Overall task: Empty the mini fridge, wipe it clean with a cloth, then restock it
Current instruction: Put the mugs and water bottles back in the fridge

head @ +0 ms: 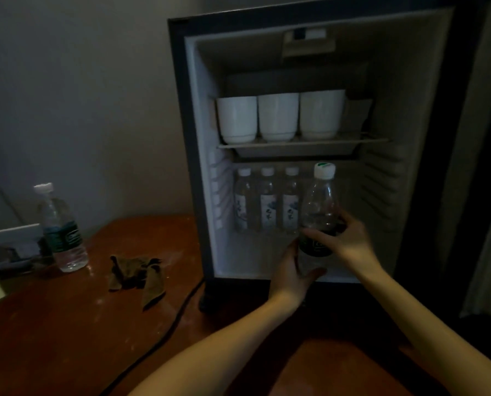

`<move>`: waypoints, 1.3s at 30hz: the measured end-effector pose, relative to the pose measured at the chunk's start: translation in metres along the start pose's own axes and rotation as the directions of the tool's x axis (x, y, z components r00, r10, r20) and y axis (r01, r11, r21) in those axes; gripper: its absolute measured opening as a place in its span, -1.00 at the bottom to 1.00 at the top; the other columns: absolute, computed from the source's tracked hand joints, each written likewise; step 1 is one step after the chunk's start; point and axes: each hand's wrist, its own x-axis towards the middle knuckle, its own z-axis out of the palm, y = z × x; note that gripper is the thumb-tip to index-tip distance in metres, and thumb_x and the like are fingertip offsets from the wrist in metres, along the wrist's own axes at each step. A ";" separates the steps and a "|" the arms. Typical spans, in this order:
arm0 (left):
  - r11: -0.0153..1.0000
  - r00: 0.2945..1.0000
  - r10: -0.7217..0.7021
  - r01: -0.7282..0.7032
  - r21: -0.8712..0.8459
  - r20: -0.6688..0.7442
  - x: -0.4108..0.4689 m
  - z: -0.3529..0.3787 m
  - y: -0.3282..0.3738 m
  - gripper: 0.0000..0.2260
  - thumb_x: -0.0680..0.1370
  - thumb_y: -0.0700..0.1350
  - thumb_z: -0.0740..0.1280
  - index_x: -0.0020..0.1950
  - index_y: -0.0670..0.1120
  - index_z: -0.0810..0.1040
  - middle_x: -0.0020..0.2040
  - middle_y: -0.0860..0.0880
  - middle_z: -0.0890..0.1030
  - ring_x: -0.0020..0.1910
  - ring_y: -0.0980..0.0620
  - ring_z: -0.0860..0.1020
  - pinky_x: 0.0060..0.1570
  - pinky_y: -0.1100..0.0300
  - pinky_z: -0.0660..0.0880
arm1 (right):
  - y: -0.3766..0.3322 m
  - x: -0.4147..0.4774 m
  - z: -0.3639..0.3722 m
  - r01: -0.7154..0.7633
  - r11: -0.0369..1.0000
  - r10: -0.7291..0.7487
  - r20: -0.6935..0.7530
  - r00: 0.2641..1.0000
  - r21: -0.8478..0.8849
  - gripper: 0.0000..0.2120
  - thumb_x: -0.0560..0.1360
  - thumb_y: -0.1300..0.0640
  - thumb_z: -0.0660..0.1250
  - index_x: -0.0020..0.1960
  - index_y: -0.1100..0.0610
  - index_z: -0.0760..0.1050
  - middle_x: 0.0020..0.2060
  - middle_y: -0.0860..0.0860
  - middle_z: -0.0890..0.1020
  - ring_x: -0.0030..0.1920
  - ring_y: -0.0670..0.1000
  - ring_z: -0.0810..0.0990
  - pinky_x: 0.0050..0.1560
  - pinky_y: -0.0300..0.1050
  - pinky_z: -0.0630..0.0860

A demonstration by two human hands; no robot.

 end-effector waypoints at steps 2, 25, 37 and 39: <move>0.999 1.000 0.028 -0.027 0.027 -0.004 0.004 0.000 -0.004 -0.28 0.35 0.09 0.52 0.45 0.12 0.31 0.37 0.13 0.45 0.37 0.12 0.39 0.36 0.06 0.38 | 0.001 0.005 0.001 -0.012 1.000 0.012 -0.027 1.000 -0.016 -0.41 0.25 0.17 0.61 0.23 0.17 0.52 -0.05 -0.03 0.65 0.00 -0.05 0.64 -0.08 -0.29 0.50; 0.936 0.990 0.114 -0.133 0.327 0.079 0.089 0.012 -0.021 -0.77 0.52 -0.25 0.34 0.17 -0.10 0.56 0.16 -0.06 0.61 0.17 0.00 0.54 0.14 0.24 0.43 | 0.056 0.088 0.019 -0.060 0.998 0.061 -0.046 0.997 0.014 -0.36 0.39 0.30 0.48 0.40 0.20 0.32 0.24 0.03 0.50 0.25 -0.01 0.44 0.19 -0.16 0.39; 0.943 0.983 0.116 -0.154 0.295 0.142 0.076 -0.017 -0.011 -0.62 0.54 -0.22 0.36 0.35 -0.06 0.46 0.27 -0.05 0.55 0.26 0.00 0.50 0.25 0.13 0.45 | 0.063 0.083 0.029 -0.031 0.993 0.011 -0.170 0.985 -0.114 -0.23 0.38 -0.11 0.46 0.48 0.08 0.25 0.42 0.08 0.38 0.43 0.08 0.34 0.41 0.05 0.32; 0.941 0.986 0.136 -0.161 0.297 0.101 0.061 -0.033 -0.005 -0.50 0.52 -0.25 0.37 0.45 -0.11 0.37 0.33 -0.08 0.51 0.31 -0.02 0.48 0.29 0.14 0.42 | 0.049 0.060 0.038 0.080 0.980 -0.129 -0.273 0.953 -0.184 -0.28 0.43 -0.17 0.39 0.48 0.05 0.23 0.43 0.07 0.35 0.43 0.05 0.31 0.42 0.10 0.31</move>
